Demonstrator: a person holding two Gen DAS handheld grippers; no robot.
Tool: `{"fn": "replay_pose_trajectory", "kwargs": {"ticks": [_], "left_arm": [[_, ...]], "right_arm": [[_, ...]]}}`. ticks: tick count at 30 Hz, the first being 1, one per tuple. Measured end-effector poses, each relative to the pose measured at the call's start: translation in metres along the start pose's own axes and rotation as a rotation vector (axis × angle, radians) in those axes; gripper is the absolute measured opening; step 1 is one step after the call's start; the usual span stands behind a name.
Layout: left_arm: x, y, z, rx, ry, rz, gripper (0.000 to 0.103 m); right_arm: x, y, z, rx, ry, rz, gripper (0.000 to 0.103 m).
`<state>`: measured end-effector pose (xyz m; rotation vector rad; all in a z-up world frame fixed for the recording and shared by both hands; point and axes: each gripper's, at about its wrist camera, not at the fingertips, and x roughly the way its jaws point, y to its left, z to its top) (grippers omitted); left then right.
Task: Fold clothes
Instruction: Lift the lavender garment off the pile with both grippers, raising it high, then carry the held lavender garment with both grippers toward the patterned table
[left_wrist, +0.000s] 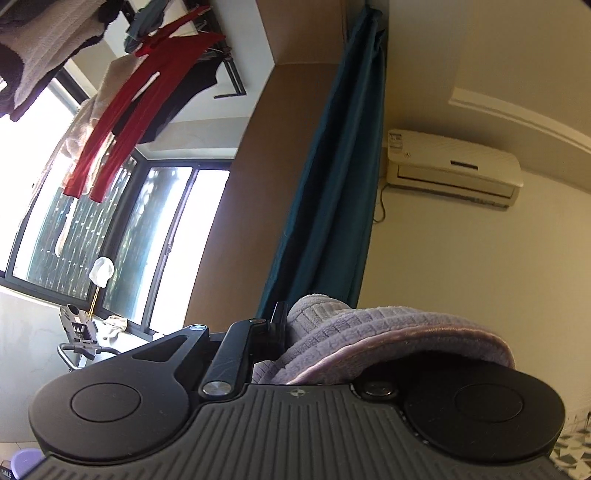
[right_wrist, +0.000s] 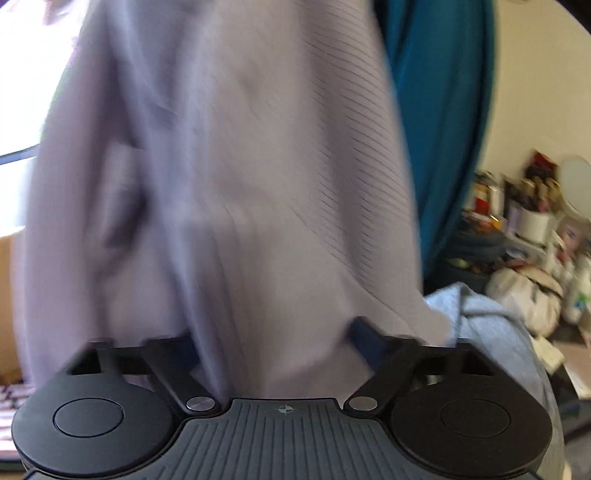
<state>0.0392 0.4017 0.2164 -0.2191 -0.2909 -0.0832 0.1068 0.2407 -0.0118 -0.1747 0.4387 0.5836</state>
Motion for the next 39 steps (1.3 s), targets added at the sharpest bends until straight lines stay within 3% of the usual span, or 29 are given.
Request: {"fn": "replay_pose_trajectory", "kwargs": {"ticks": [1, 2, 5, 7, 11, 15, 19, 22, 29, 36, 39], "left_arm": [[-0.002, 0.004, 0.004, -0.002, -0.007, 0.008, 0.01], [-0.003, 0.008, 0.008, -0.007, -0.013, 0.013, 0.01], [-0.007, 0.021, 0.017, -0.037, -0.035, 0.01, 0.01], [-0.01, 0.029, 0.022, -0.065, -0.054, 0.003, 0.01], [-0.018, 0.041, 0.033, -0.124, -0.116, -0.017, 0.01], [-0.022, 0.046, 0.044, -0.182, -0.185, -0.052, 0.01], [-0.013, 0.043, 0.045, -0.257, -0.222, -0.143, 0.011], [0.001, 0.031, 0.036, -0.313, -0.206, -0.237, 0.01], [0.023, -0.03, 0.018, -0.406, -0.172, -0.453, 0.01], [0.005, -0.129, 0.028, -0.407, -0.191, -0.647, 0.01], [-0.012, -0.179, 0.022, -0.43, -0.206, -0.67, 0.011]], "right_arm": [[-0.003, -0.012, 0.006, 0.042, -0.007, -0.02, 0.037], [-0.009, -0.026, 0.015, 0.093, -0.028, -0.05, 0.023], [-0.031, -0.069, 0.043, 0.243, -0.102, -0.153, 0.007], [-0.061, -0.093, 0.07, 0.309, -0.196, -0.257, 0.006], [-0.13, -0.128, 0.116, 0.397, -0.382, -0.321, 0.005], [-0.214, -0.119, 0.14, 0.321, -0.609, -0.448, 0.005], [-0.285, -0.099, 0.147, 0.221, -0.807, -0.592, 0.005], [-0.322, -0.094, 0.149, 0.195, -0.825, -0.696, 0.005], [-0.389, -0.08, 0.117, 0.161, -0.734, -0.959, 0.005], [-0.471, -0.095, 0.05, 0.228, -0.769, -1.135, 0.005], [-0.512, -0.105, 0.012, 0.228, -0.764, -1.172, 0.005]]}}
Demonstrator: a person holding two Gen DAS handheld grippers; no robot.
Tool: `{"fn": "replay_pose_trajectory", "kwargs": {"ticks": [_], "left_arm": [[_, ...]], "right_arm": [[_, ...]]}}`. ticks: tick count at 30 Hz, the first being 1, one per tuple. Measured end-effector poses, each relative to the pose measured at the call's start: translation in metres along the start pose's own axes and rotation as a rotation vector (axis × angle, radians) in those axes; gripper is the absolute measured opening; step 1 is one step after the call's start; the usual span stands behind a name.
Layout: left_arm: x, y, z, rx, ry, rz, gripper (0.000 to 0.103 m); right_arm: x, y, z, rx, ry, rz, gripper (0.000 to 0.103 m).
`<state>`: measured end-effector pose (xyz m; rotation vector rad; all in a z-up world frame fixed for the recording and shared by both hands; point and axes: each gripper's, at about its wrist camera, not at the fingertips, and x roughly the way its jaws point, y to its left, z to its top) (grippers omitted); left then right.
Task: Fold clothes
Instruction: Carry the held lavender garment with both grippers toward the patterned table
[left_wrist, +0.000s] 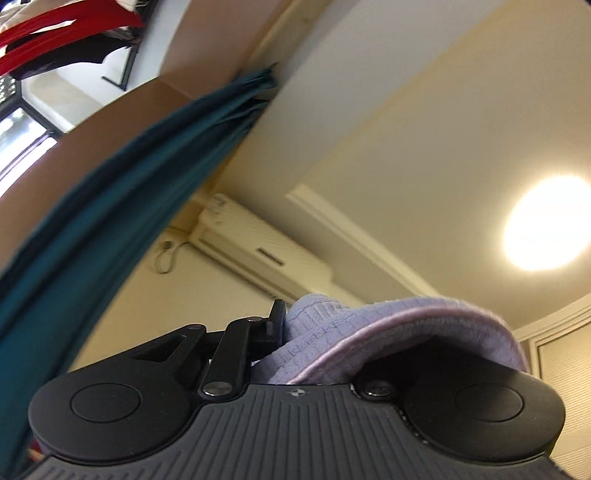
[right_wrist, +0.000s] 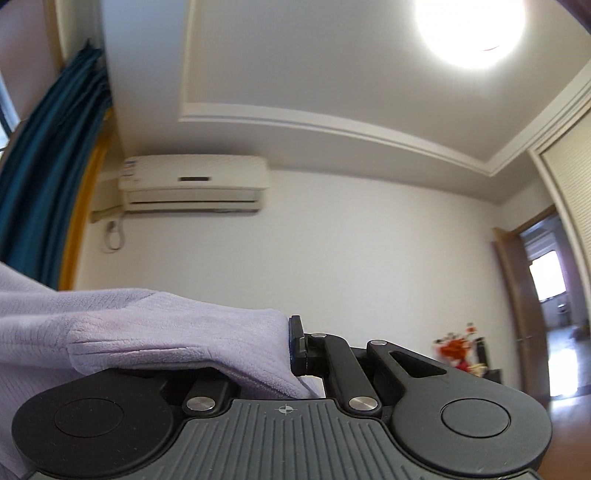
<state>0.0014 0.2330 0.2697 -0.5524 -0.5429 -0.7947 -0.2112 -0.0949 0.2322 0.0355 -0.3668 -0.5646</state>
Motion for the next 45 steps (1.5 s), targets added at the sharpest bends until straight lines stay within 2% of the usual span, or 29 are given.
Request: {"fn": "replay_pose_trajectory", "kwargs": {"ticks": [6, 10, 14, 20, 23, 27, 32, 36, 40, 45], "left_arm": [[0.033, -0.093, -0.072, -0.12, 0.08, -0.002, 0.011], [0.052, -0.16, -0.126, -0.173, 0.132, -0.052, 0.01], [0.072, -0.207, -0.167, -0.236, 0.183, -0.104, 0.01], [0.105, -0.267, -0.217, -0.297, 0.221, -0.216, 0.011], [0.12, -0.287, -0.247, -0.323, 0.239, -0.286, 0.011], [0.151, -0.31, -0.293, -0.369, 0.283, -0.331, 0.011], [0.2, -0.321, -0.358, -0.411, 0.34, -0.349, 0.01], [0.248, -0.325, -0.407, -0.383, 0.36, -0.351, 0.01], [0.293, -0.306, -0.432, -0.379, 0.328, -0.357, 0.01], [0.335, -0.282, -0.461, -0.348, 0.307, -0.301, 0.011]], "right_arm": [[-0.038, -0.12, -0.011, -0.086, 0.06, 0.024, 0.005], [-0.058, -0.192, -0.019, -0.15, 0.126, 0.034, 0.005], [-0.073, -0.246, -0.021, -0.191, 0.178, 0.024, 0.005], [-0.103, -0.301, -0.021, -0.291, 0.175, 0.019, 0.005], [-0.111, -0.324, -0.025, -0.316, 0.176, -0.019, 0.005], [-0.104, -0.352, -0.035, -0.335, 0.22, -0.072, 0.005], [-0.048, -0.366, -0.049, -0.379, 0.255, -0.12, 0.005], [0.037, -0.37, -0.06, -0.403, 0.257, -0.13, 0.005], [0.129, -0.381, -0.066, -0.417, 0.241, -0.116, 0.005], [0.219, -0.409, -0.088, -0.412, 0.213, -0.159, 0.005]]}}
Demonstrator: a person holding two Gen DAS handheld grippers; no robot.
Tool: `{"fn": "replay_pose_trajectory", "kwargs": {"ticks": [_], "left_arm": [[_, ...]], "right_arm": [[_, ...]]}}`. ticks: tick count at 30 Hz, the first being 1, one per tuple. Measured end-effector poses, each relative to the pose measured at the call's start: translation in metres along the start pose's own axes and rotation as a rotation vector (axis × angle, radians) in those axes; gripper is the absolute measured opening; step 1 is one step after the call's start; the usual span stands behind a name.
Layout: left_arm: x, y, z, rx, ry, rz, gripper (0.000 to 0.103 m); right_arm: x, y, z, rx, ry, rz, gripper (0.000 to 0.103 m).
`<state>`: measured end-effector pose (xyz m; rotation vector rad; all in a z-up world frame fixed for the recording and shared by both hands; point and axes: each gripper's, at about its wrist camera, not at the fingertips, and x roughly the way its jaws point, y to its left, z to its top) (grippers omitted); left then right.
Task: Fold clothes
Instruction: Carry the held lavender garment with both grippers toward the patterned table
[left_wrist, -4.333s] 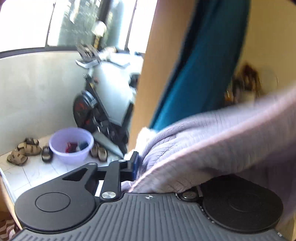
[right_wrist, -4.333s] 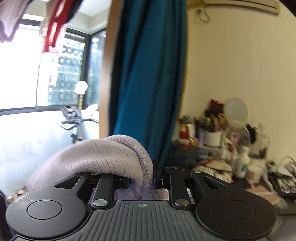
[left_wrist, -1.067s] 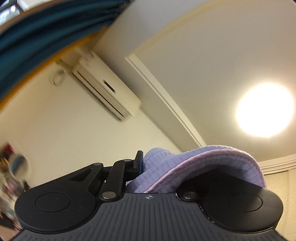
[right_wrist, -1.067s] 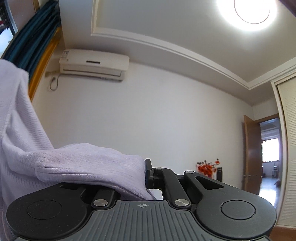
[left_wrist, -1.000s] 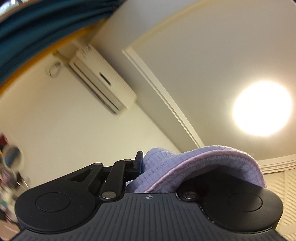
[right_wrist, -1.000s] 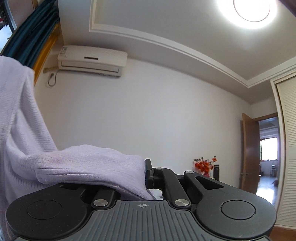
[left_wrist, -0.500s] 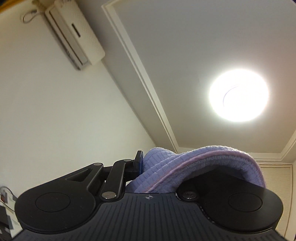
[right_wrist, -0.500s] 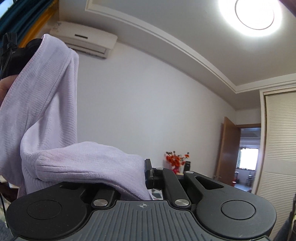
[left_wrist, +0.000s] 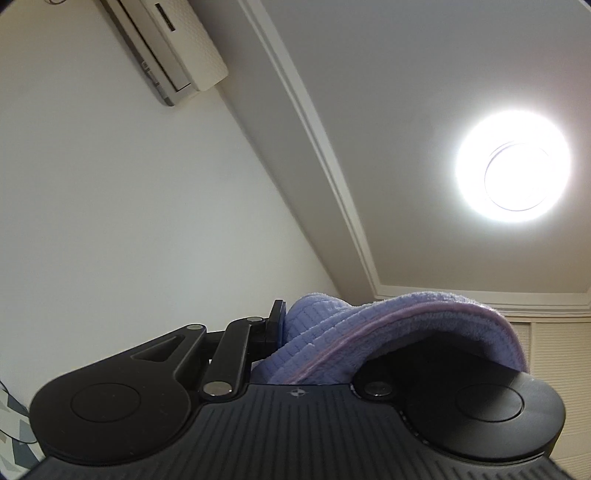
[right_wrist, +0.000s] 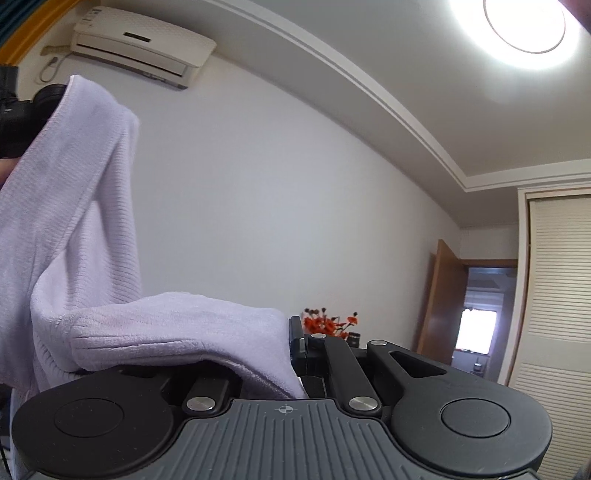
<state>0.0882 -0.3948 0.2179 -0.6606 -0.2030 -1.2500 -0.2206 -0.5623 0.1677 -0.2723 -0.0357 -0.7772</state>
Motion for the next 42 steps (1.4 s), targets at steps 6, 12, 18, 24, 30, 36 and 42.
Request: {"fn": "replay_pose_trajectory", "kwargs": {"ticks": [6, 12, 18, 24, 30, 36, 42], "left_arm": [[0.022, 0.019, -0.004, 0.081, 0.014, 0.071, 0.011], [0.044, 0.025, -0.011, 0.153, -0.007, 0.191, 0.011], [0.091, 0.018, -0.041, 0.2, 0.007, 0.325, 0.01], [0.145, -0.012, -0.073, 0.266, -0.077, 0.439, 0.01], [0.174, -0.046, -0.098, 0.356, -0.177, 0.546, 0.011], [0.205, -0.058, -0.105, 0.394, -0.191, 0.665, 0.011], [0.224, -0.075, -0.108, 0.453, -0.251, 0.718, 0.011]], "right_arm": [[0.082, -0.017, -0.033, 0.092, 0.024, -0.018, 0.005], [0.151, -0.041, -0.055, 0.176, 0.007, 0.011, 0.005], [0.244, -0.081, -0.075, 0.178, -0.014, 0.112, 0.005], [0.34, -0.145, -0.088, 0.189, -0.065, 0.257, 0.005], [0.417, -0.212, -0.095, 0.218, -0.158, 0.371, 0.005], [0.478, -0.256, -0.097, 0.29, -0.183, 0.486, 0.005], [0.521, -0.278, -0.095, 0.27, -0.237, 0.566, 0.005]]}}
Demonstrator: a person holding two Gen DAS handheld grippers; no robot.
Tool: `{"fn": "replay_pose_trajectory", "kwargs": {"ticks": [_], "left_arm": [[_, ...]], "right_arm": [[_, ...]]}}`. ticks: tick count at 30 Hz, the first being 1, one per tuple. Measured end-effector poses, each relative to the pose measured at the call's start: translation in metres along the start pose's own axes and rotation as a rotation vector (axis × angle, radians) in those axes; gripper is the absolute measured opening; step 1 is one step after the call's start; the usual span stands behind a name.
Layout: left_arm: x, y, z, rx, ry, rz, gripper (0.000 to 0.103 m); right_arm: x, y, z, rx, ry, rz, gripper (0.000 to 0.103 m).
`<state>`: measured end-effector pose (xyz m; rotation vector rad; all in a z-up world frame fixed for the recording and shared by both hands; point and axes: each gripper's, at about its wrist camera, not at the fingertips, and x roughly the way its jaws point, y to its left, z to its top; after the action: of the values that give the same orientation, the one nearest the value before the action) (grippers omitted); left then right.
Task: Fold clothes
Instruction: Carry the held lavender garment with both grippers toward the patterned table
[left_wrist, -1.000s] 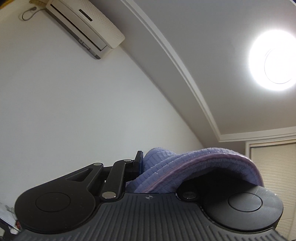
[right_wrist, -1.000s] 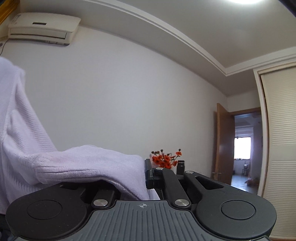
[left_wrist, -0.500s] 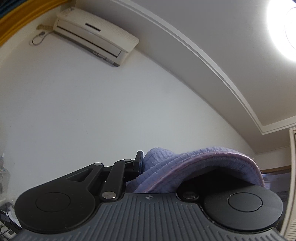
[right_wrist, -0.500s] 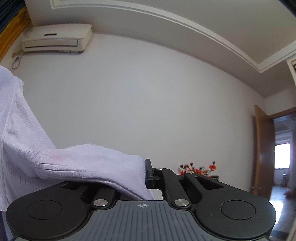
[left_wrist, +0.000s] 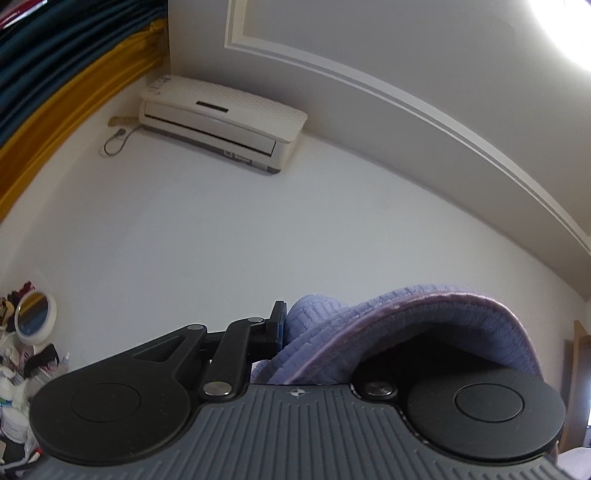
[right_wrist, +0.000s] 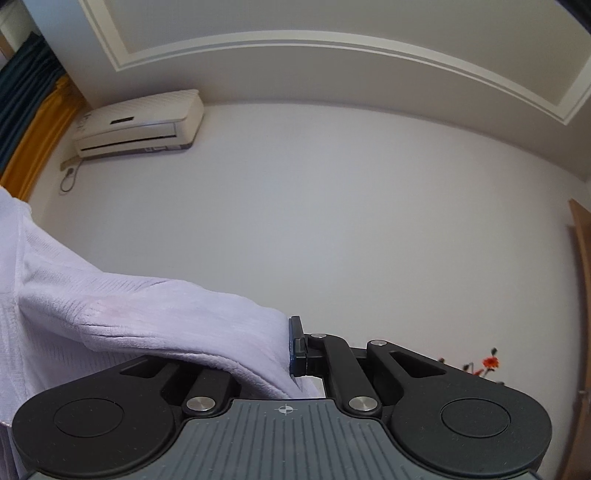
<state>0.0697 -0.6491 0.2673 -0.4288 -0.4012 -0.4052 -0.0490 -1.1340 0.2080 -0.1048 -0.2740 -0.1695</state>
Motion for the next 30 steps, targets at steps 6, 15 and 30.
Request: {"fn": "replay_pose_trajectory", "kwargs": {"ticks": [6, 15, 30], "left_arm": [[0.02, -0.013, 0.006, 0.048, -0.064, -0.004, 0.011], [0.126, -0.003, -0.061, 0.05, 0.026, 0.014, 0.011], [0.41, 0.037, -0.356, 0.088, 0.528, 0.107, 0.011]], "right_arm": [[0.017, -0.029, 0.0, 0.033, -0.005, 0.059, 0.005], [0.086, -0.051, -0.022, 0.017, 0.039, 0.048, 0.005], [0.386, -0.075, -0.223, 0.006, 0.447, -0.231, 0.005]]}}
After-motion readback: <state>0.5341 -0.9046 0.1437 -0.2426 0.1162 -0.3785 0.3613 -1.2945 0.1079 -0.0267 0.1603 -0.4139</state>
